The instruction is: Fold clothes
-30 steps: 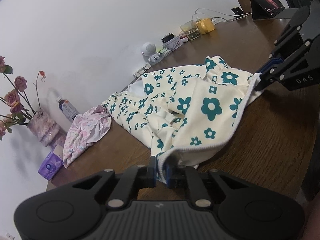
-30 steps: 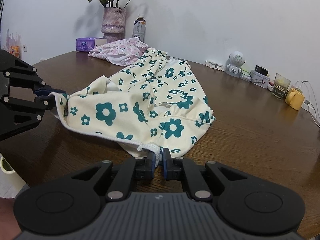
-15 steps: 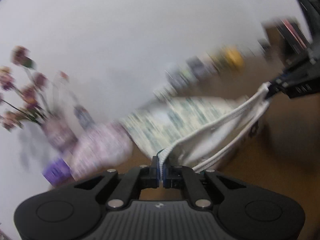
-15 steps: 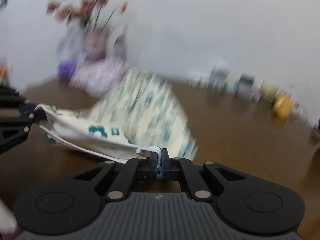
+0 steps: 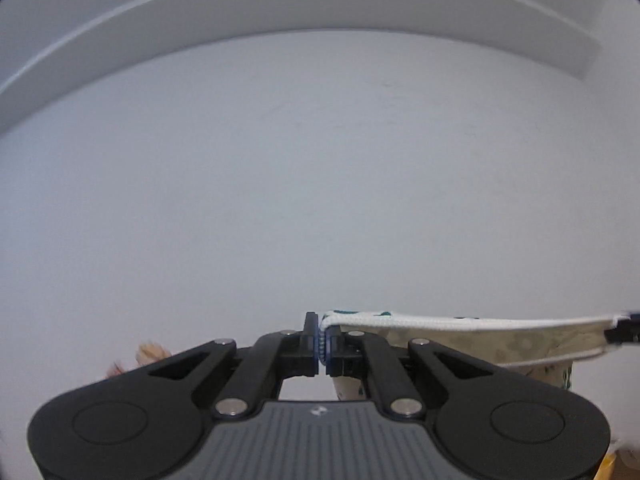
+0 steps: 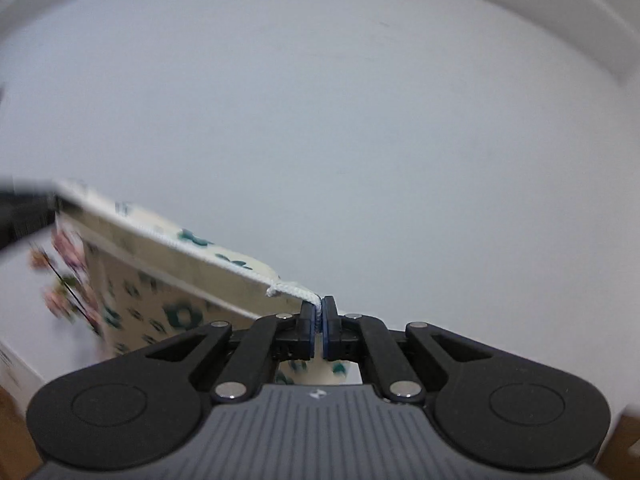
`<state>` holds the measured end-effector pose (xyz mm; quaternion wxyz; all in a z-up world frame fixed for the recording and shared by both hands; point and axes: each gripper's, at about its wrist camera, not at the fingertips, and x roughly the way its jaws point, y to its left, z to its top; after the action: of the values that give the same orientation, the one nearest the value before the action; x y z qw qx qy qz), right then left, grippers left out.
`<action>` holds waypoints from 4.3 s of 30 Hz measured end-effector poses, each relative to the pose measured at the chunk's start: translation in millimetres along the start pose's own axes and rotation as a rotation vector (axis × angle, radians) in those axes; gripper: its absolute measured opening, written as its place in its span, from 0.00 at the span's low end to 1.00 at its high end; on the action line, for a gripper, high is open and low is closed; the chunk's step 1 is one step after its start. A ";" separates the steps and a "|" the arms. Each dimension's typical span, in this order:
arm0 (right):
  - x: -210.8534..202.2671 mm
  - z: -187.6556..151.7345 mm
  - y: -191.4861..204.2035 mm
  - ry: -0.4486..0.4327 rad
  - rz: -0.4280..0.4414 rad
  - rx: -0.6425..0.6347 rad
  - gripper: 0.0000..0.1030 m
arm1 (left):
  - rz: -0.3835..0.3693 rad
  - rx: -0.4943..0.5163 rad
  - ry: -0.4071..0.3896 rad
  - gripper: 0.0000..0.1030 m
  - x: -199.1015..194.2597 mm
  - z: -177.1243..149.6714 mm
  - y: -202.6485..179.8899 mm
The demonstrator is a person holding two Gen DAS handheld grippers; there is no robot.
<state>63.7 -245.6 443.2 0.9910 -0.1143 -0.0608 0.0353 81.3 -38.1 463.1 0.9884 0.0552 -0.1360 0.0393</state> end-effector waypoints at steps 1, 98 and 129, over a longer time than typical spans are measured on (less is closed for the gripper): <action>0.5 5.3 4.7 -0.003 -0.023 -0.039 0.02 | -0.008 -0.002 0.011 0.02 -0.5 6.4 1.7; -23.1 -356.6 60.4 0.687 0.557 0.071 0.41 | -0.509 0.119 0.966 0.11 -93.3 -358.0 -10.1; -20.7 -372.6 126.0 0.812 0.765 -0.087 0.19 | -0.755 -0.035 1.076 0.26 -93.8 -400.5 0.3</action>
<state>84.0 -207.7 51.7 0.8457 -0.1733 0.3700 0.3432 97.1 4.3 54.3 0.8652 0.0559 0.4052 -0.2901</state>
